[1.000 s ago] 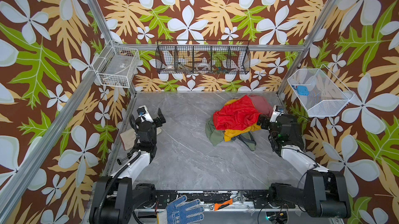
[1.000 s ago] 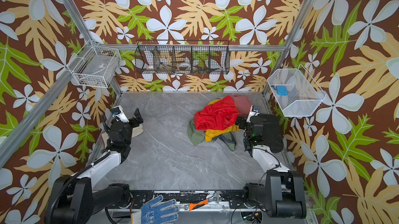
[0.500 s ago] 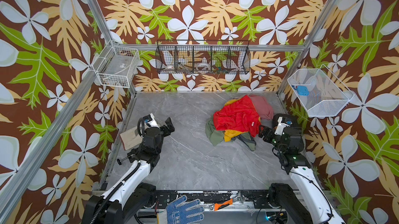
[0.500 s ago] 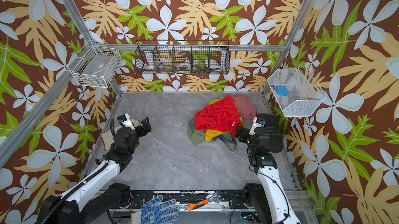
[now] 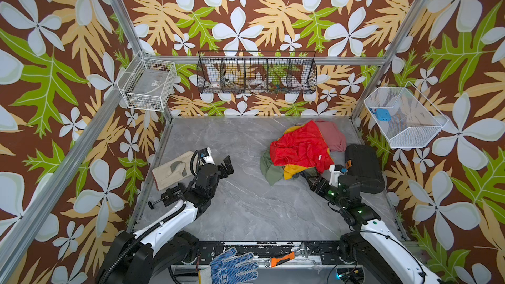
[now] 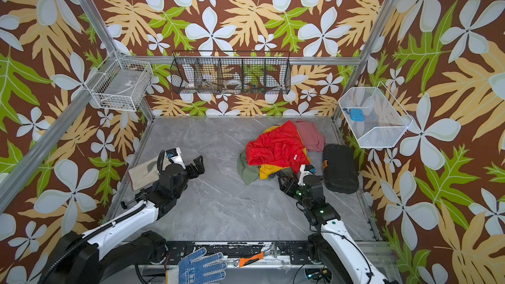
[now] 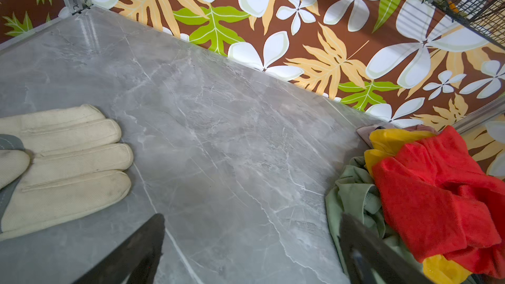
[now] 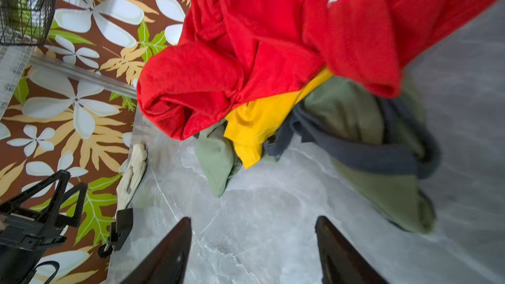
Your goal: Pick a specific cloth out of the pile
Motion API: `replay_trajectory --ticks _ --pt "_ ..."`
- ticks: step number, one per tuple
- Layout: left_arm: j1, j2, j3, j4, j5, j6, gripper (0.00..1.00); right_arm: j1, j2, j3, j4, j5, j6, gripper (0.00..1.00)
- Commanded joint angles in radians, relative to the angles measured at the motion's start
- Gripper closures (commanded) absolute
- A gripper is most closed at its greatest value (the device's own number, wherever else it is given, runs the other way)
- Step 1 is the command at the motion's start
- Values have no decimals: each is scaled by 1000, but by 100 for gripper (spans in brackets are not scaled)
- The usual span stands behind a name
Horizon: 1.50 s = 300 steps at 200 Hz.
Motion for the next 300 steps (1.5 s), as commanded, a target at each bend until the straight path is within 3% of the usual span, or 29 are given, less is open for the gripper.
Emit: replay_trajectory --ticks 1,64,136,176,208,243,300 --pt "-1 22 11 25 -10 -3 0 88 114 32 127 108 59 33" --pt "-3 75 25 56 24 -13 0 108 400 115 237 133 52 40" --pt "-3 84 37 41 43 -12 0 107 586 220 238 165 -6 53" --pt "-3 44 0 34 8 -54 0 99 685 338 124 168 -53 54" --pt "-4 24 -17 13 5 -86 0 97 659 333 104 214 -64 45" --pt "-4 20 3 -11 3 -75 0 91 764 399 39 157 -93 47" --pt "-4 6 -13 -16 -3 -85 0 90 827 414 61 165 -92 49"
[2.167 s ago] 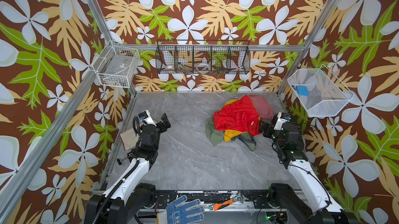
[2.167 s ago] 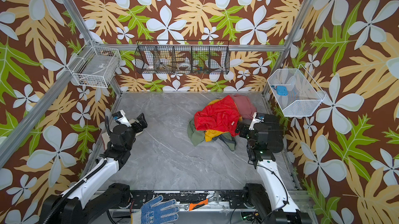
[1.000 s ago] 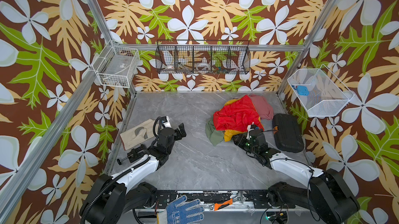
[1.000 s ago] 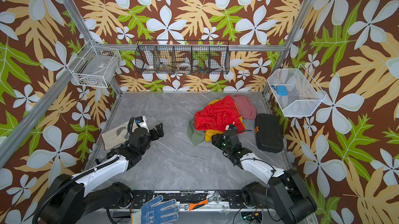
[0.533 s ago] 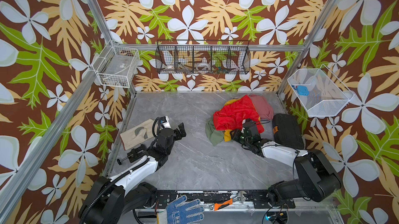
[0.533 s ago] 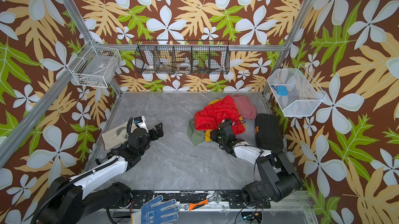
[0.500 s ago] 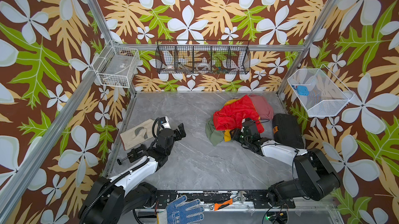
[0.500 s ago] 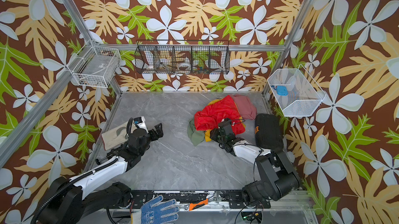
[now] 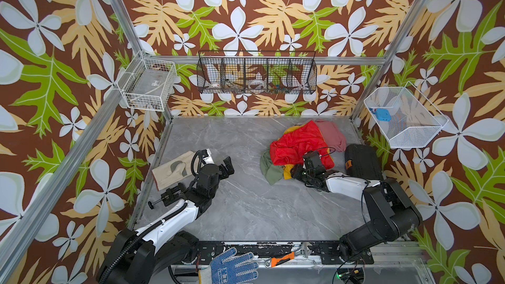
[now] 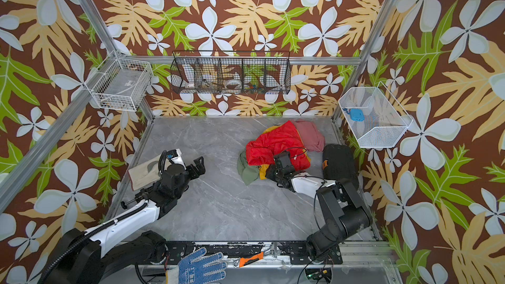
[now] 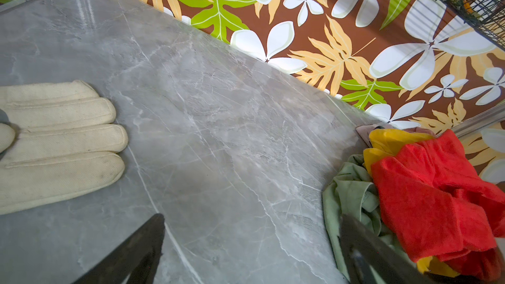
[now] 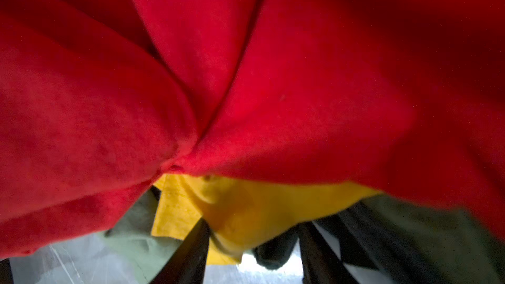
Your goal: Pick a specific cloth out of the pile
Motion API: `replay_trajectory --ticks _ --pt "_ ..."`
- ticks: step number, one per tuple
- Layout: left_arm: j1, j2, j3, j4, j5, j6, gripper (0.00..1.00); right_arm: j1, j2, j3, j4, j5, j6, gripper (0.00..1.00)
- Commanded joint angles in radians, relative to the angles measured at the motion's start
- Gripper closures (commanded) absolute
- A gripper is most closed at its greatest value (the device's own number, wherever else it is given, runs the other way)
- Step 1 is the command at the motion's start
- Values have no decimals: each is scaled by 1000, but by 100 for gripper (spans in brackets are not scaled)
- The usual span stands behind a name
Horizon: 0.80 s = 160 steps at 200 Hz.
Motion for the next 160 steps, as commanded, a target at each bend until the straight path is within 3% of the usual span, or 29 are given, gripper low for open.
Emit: replay_trajectory --ticks 1,45,89,120,160 --pt "-2 -4 -5 -5 -12 -6 0 0 27 20 -4 6 -16 49" --pt "-2 -21 -4 -22 -4 2 0 0 33 30 53 14 -7 55" --pt "-3 -56 -9 -52 -9 8 0 1 -45 22 -20 69 -25 40" --pt "-3 -77 -25 -55 -14 3 0 1 -75 30 -45 72 -52 39" --pt "-4 -79 -31 -59 -7 -8 0 1 16 77 -40 39 -64 43"
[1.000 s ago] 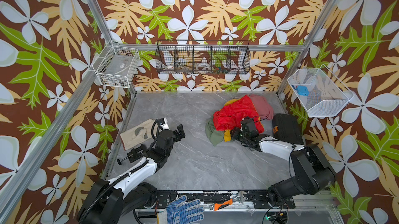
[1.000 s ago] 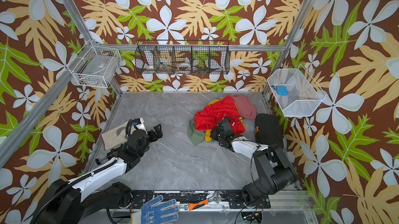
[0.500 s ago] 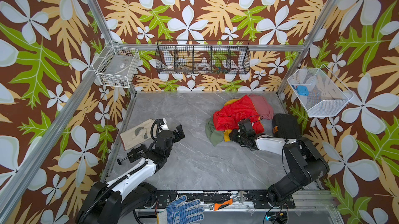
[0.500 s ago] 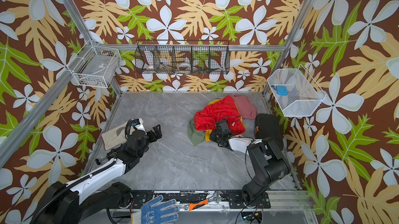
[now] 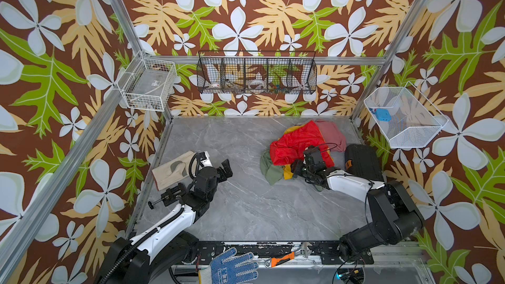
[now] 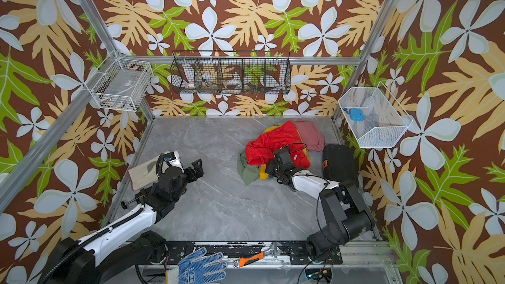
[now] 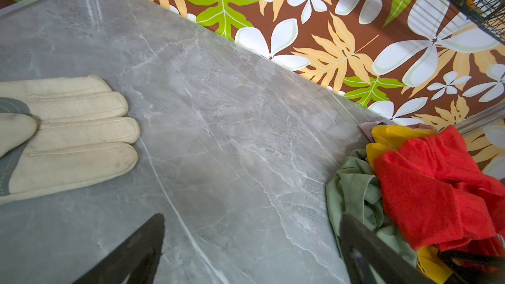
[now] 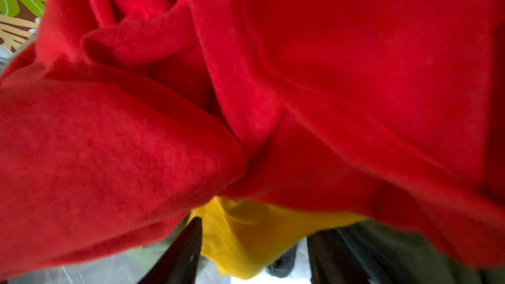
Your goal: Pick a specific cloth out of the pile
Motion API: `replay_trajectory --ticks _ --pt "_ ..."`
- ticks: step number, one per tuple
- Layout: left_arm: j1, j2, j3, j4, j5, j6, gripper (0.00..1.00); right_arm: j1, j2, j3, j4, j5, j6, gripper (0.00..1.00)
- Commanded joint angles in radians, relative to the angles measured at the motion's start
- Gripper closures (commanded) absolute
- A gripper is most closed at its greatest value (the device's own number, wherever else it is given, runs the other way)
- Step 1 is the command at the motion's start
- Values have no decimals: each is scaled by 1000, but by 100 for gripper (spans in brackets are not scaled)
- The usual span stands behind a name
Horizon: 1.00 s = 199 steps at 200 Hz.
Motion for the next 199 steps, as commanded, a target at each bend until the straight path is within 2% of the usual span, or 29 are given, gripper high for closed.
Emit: replay_trajectory --ticks 1,57,95,106,146,199 --pt "-3 -6 -5 2 -5 -9 0 0 32 13 -2 -11 -14 43" --pt "-3 -17 -6 -4 -11 -13 0 1 110 48 25 -40 -12 56" --pt "-3 -20 -5 -12 -10 -9 0 2 49 5 43 -19 2 86" --pt "-3 -16 -3 -12 -6 -7 0 1 21 -2 32 -8 -5 91" --pt "-24 15 18 -12 -1 -1 0 1 -87 -21 -8 8 -28 100" --pt "-142 71 102 -11 -17 59 1 1 -219 -2 -44 -52 -51 100"
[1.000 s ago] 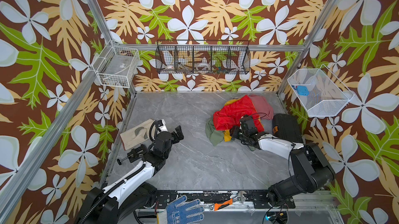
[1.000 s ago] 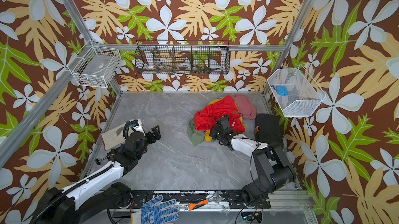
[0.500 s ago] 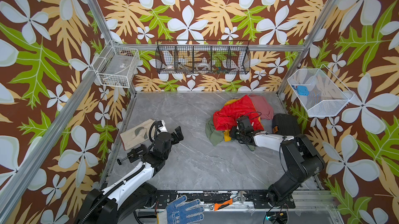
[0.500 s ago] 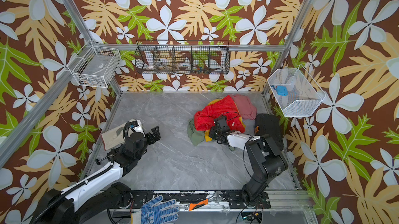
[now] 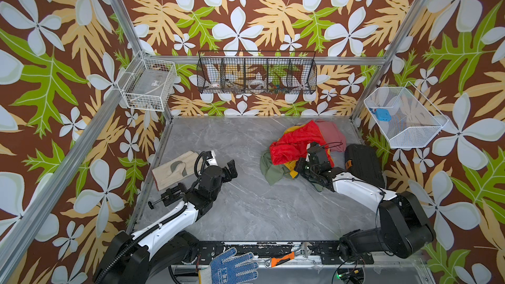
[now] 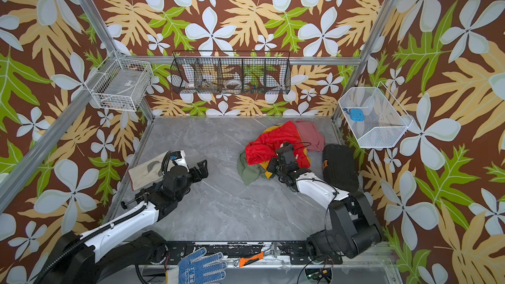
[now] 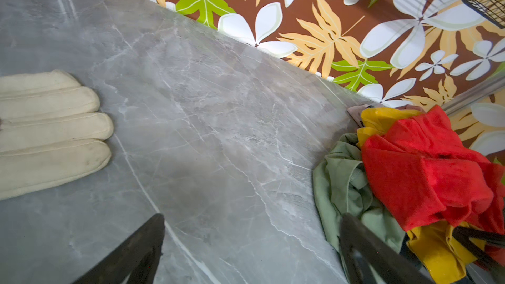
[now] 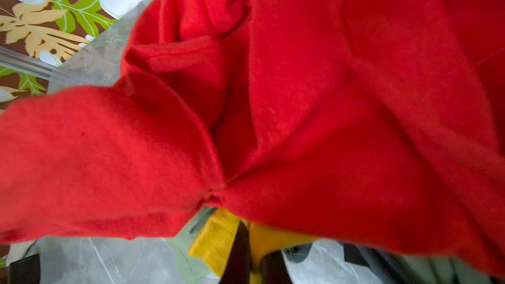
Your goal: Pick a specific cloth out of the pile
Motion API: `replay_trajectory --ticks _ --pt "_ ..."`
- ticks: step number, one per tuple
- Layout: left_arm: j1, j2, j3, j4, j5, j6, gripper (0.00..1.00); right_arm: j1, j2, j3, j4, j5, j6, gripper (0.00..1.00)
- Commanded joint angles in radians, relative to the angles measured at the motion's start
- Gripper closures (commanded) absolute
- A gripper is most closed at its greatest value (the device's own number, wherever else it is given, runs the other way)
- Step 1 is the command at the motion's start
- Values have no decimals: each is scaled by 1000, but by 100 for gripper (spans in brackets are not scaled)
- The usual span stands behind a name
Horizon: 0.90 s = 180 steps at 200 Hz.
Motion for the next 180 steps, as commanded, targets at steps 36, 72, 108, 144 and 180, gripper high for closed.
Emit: replay_trajectory --ticks 36,72,108,144,180 --pt "-138 110 139 19 56 138 5 1 -136 51 -69 -82 -42 100" --pt "-211 224 278 44 221 207 10 1 -206 84 -113 -103 -49 100" --pt "-270 354 434 49 361 264 12 2 -247 110 -137 -148 -63 100" --pt "-320 499 572 31 428 306 17 -7 -239 85 -141 -141 -80 100" --pt "-336 623 652 15 442 293 23 -32 -232 59 -113 -171 -78 100"
